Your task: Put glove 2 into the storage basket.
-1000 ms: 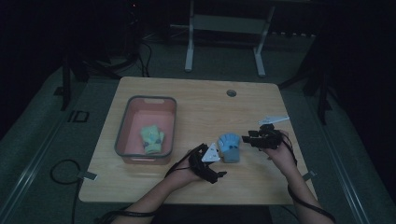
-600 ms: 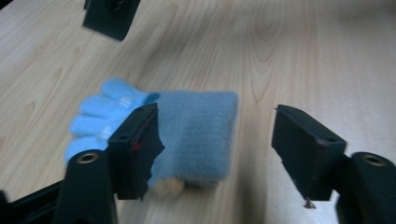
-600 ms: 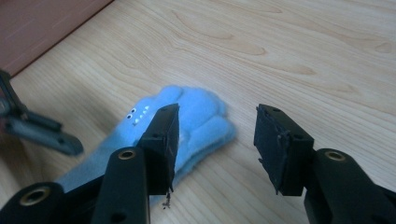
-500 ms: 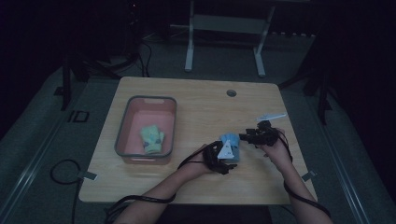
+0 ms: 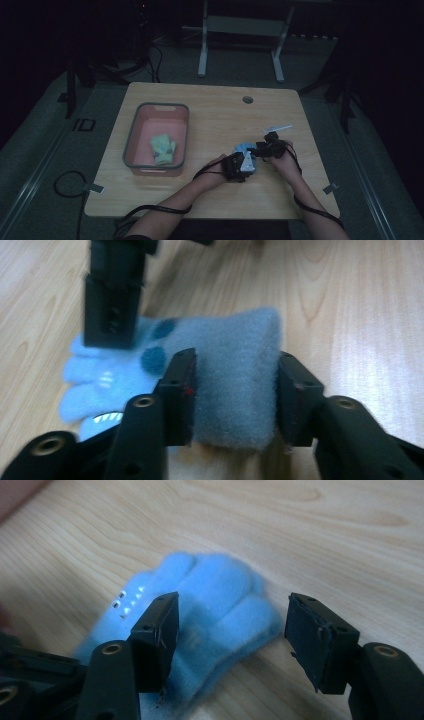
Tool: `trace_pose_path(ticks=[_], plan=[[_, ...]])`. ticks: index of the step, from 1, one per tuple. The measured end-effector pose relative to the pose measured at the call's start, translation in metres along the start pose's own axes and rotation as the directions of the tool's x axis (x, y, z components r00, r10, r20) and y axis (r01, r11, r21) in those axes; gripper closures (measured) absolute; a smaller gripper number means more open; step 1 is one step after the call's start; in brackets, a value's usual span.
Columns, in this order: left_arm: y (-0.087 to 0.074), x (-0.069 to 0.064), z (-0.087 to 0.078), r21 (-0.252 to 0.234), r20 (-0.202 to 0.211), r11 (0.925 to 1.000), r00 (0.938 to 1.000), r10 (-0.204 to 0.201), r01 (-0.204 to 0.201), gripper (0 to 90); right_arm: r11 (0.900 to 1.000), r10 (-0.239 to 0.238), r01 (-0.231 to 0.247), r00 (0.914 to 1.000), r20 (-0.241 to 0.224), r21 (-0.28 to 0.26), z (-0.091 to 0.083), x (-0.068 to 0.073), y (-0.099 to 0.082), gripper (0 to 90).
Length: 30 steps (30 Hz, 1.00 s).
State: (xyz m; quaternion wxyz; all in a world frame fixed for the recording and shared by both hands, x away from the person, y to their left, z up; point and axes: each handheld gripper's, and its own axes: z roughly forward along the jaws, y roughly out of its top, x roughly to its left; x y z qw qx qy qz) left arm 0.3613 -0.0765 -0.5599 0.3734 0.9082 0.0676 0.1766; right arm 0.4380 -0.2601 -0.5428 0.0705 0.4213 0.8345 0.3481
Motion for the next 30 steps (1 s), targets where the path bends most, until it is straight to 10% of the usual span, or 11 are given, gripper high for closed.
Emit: trace_pose_path(ticks=[8, 18, 30], plan=[[-0.002, 0.003, 0.000, -0.007, 0.003, 0.9998, 0.9999, -0.017, 0.017, 71.0, 0.9997, -0.023, 0.023, 0.9988, 0.043, 0.005, 0.006, 0.004, -0.004, 35.9], [-0.002, 0.008, -0.001, 0.003, 0.025, 0.9999, 0.9996, -0.014, 0.014, 74.9, 0.9988, -0.040, 0.041, 0.9977, -0.056, 0.027, 0.010, 0.014, -0.001, 71.7], [0.005, 0.017, -0.020, 0.025, 0.019, 0.9989, 0.9991, -0.039, 0.039, 76.1, 0.9998, -0.019, 0.019, 0.9960, -0.087, -0.005, 0.000, 0.017, 0.015, 78.1]])
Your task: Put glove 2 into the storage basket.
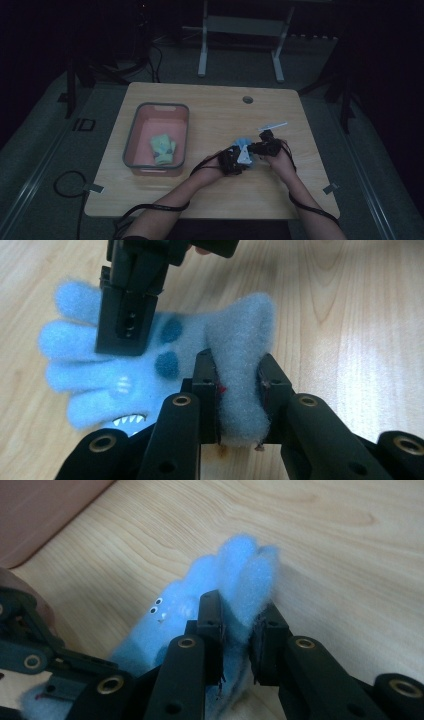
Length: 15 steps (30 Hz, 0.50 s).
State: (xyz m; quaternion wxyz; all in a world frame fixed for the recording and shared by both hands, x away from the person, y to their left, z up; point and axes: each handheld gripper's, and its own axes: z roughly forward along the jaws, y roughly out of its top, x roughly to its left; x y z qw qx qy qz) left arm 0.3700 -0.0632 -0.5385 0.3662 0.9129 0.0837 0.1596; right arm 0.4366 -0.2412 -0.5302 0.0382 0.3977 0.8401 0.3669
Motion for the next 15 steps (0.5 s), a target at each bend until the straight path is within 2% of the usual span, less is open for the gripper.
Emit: trace_pose_path(ticks=[10, 15], plan=[[0.008, 0.007, -0.029, 0.013, -0.008, 0.9998, 0.9999, 0.012, -0.012, 76.2, 0.9994, -0.011, 0.009, 0.9985, -0.053, -0.032, -0.011, 0.013, 0.020, 78.3], [0.010, 0.011, -0.042, 0.023, -0.009, 0.9996, 0.9998, 0.016, -0.015, 76.2, 0.9989, -0.026, 0.024, 0.9980, -0.058, -0.039, -0.013, 0.020, 0.028, 78.3]])
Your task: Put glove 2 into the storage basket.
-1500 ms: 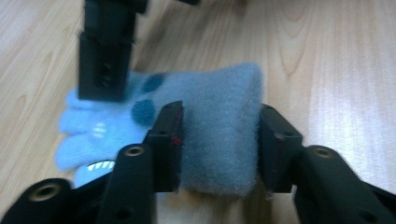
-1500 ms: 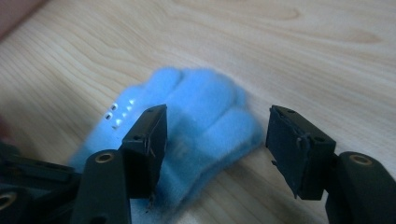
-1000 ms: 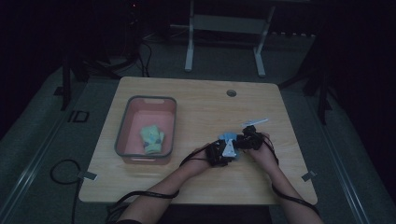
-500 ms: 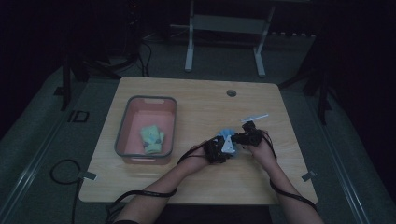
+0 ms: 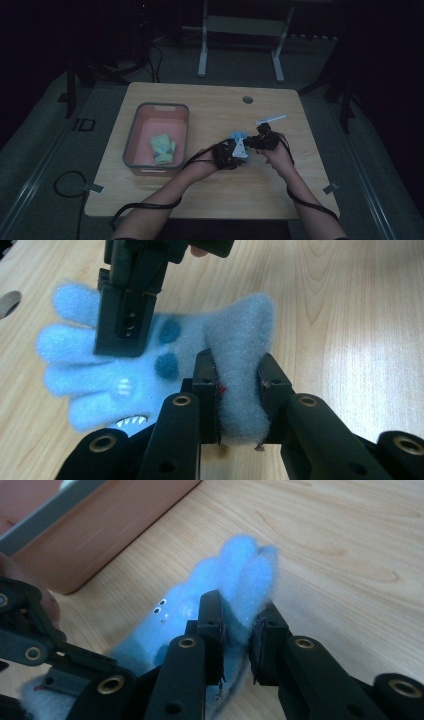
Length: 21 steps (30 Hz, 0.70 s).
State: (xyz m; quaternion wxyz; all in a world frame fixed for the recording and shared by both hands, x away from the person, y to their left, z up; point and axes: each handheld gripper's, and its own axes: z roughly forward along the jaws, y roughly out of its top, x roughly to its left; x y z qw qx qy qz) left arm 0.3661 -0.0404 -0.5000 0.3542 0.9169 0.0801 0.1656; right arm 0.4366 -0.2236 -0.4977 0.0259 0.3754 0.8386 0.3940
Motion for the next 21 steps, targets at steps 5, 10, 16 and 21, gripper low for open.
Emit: trace_pose_path(ticks=[5, 10, 16, 21], plan=[[-0.001, 0.005, -0.011, 0.003, -0.005, 1.0000, 1.0000, -0.004, 0.004, 76.2, 0.9999, -0.008, 0.008, 0.9999, -0.011, -0.010, 0.000, 0.006, 0.010, 78.3], [-0.002, 0.009, -0.022, 0.017, -0.008, 0.9998, 1.0000, -0.002, 0.002, 76.2, 0.9998, -0.020, 0.019, 0.9996, -0.019, -0.011, 0.002, 0.014, 0.020, 78.3], [-0.005, 0.014, -0.038, 0.024, -0.012, 0.9997, 0.9999, -0.002, 0.002, 76.2, 0.9993, -0.032, 0.031, 0.9987, -0.040, -0.021, 0.005, 0.023, 0.031, 78.3], [-0.008, 0.018, -0.049, 0.033, -0.023, 0.9994, 0.9997, -0.001, 0.001, 76.2, 0.9987, -0.048, 0.047, 0.9979, -0.044, -0.021, 0.009, 0.032, 0.040, 78.3]])
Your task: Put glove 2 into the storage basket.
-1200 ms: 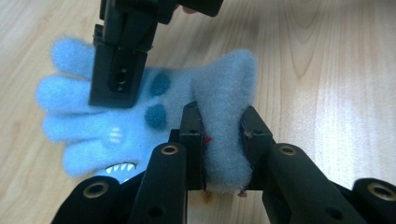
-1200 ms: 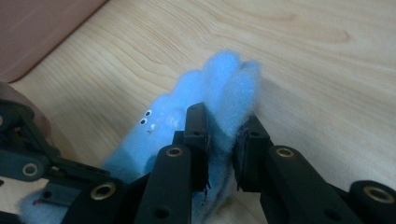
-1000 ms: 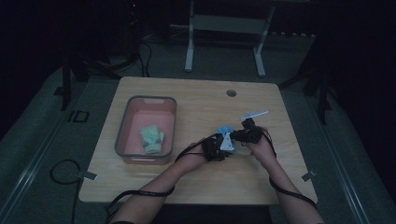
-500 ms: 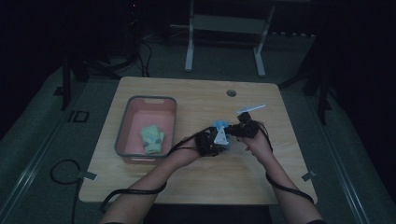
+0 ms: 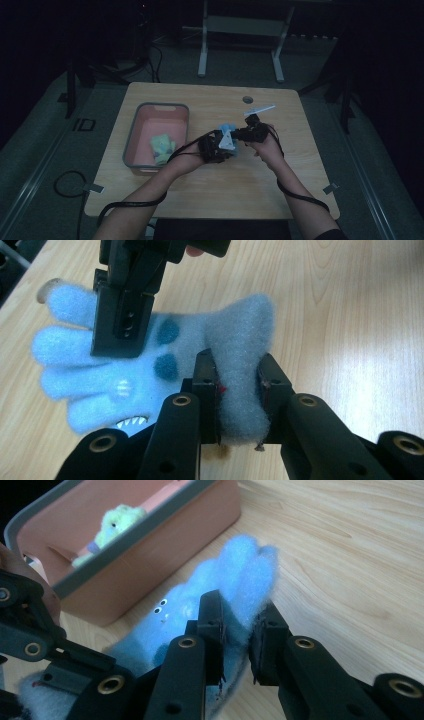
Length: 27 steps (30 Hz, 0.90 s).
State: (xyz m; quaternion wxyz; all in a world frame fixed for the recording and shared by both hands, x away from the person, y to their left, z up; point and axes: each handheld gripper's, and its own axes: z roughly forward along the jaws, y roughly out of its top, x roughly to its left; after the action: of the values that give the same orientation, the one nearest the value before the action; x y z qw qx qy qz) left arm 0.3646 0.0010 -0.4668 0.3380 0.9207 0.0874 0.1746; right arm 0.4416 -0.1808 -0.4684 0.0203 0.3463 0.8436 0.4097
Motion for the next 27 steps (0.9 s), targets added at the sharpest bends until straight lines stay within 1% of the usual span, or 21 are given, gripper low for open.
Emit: trace_pose_path(ticks=[1, 4, 5, 12, 15, 16, 17, 20, 24, 27], plan=[[-0.001, 0.001, -0.003, 0.005, -0.004, 1.0000, 1.0000, 0.005, -0.005, 76.2, 1.0000, -0.003, 0.003, 1.0000, -0.005, -0.002, 0.001, 0.002, 0.002, 78.3], [-0.006, 0.004, -0.012, -0.007, -0.013, 0.9999, 0.9998, -0.011, 0.011, 76.1, 0.9999, -0.013, 0.013, 0.9999, -0.011, -0.010, 0.005, 0.007, 0.008, 78.3], [-0.007, 0.005, -0.015, -0.007, -0.017, 0.9999, 0.9998, -0.011, 0.011, 76.2, 0.9998, -0.018, 0.018, 0.9998, -0.012, -0.010, 0.006, 0.008, 0.010, 78.3], [-0.019, 0.008, -0.027, 0.022, -0.039, 0.9997, 0.9992, -0.013, 0.014, 76.2, 0.9983, -0.059, 0.059, 0.9978, -0.031, -0.006, 0.019, 0.023, 0.026, 78.3], [-0.023, 0.008, -0.030, 0.023, -0.043, 0.9995, 0.9989, -0.021, 0.022, 76.2, 0.9979, -0.064, 0.064, 0.9972, -0.039, -0.007, 0.023, 0.026, 0.030, 78.4], [-0.027, 0.009, -0.034, 0.026, -0.044, 0.9992, 0.9986, -0.029, 0.031, 76.2, 0.9978, -0.066, 0.066, 0.9968, -0.045, -0.005, 0.025, 0.028, 0.031, 78.3], [-0.029, 0.009, -0.036, 0.031, -0.047, 0.9991, 0.9985, -0.028, 0.029, 76.2, 0.9976, -0.069, 0.069, 0.9963, -0.050, -0.003, 0.029, 0.031, 0.034, 78.4], [-0.034, 0.010, -0.042, 0.043, -0.053, 0.9987, 0.9983, -0.026, 0.028, 76.1, 0.9967, -0.082, 0.082, 0.9947, -0.062, -0.002, 0.036, 0.037, 0.038, 78.3], [-0.042, 0.012, -0.052, 0.045, -0.068, 0.9984, 0.9973, -0.029, 0.032, 76.1, 0.9960, -0.090, 0.090, 0.9931, -0.076, -0.005, 0.043, 0.045, 0.045, 78.4], [-0.048, 0.013, -0.058, 0.052, -0.071, 0.9978, 0.9968, -0.037, 0.041, 76.1, 0.9941, -0.108, 0.109, 0.9906, -0.084, 0.000, 0.049, 0.051, 0.050, 78.4]])
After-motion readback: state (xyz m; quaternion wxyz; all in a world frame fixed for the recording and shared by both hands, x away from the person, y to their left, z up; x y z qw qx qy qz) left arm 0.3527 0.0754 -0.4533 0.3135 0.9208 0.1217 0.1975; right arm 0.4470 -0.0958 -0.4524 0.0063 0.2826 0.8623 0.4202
